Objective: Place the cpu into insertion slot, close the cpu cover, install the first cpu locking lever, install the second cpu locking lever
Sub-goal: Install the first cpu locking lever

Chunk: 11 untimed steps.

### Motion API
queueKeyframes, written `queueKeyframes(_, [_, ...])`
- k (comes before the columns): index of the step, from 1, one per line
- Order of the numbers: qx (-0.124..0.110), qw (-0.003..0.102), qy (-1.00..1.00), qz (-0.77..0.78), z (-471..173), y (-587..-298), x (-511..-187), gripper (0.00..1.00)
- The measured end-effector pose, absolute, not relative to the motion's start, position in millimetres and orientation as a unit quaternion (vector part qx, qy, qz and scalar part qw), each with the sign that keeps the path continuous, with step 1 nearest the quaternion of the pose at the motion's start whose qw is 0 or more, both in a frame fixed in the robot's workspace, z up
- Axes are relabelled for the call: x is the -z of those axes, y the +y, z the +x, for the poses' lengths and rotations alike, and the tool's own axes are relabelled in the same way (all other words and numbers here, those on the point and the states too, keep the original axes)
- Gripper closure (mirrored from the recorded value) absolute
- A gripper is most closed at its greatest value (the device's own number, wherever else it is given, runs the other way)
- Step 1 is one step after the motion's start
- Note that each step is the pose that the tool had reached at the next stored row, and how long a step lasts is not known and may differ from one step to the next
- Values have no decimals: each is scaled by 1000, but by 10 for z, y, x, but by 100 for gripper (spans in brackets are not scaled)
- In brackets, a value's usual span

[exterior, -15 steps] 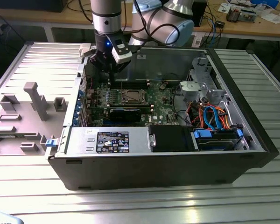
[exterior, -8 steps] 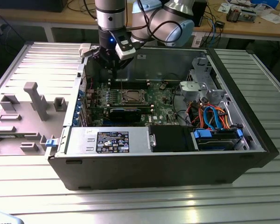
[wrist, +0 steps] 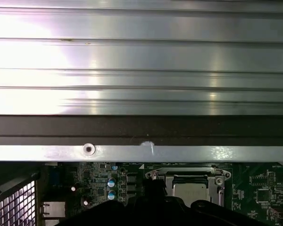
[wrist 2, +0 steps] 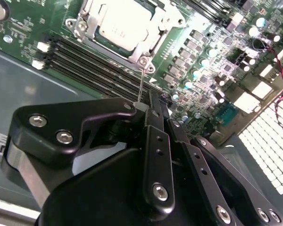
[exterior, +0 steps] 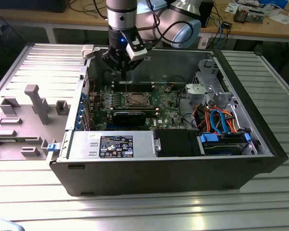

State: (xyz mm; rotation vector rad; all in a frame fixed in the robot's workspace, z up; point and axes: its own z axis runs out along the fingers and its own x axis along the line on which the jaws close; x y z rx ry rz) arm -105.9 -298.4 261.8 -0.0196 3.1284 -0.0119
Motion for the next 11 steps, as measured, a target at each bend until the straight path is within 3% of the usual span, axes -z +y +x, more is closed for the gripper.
queueKeyframes(11, [4, -4, 1000, -6, -892, -2985, -2617, 89])
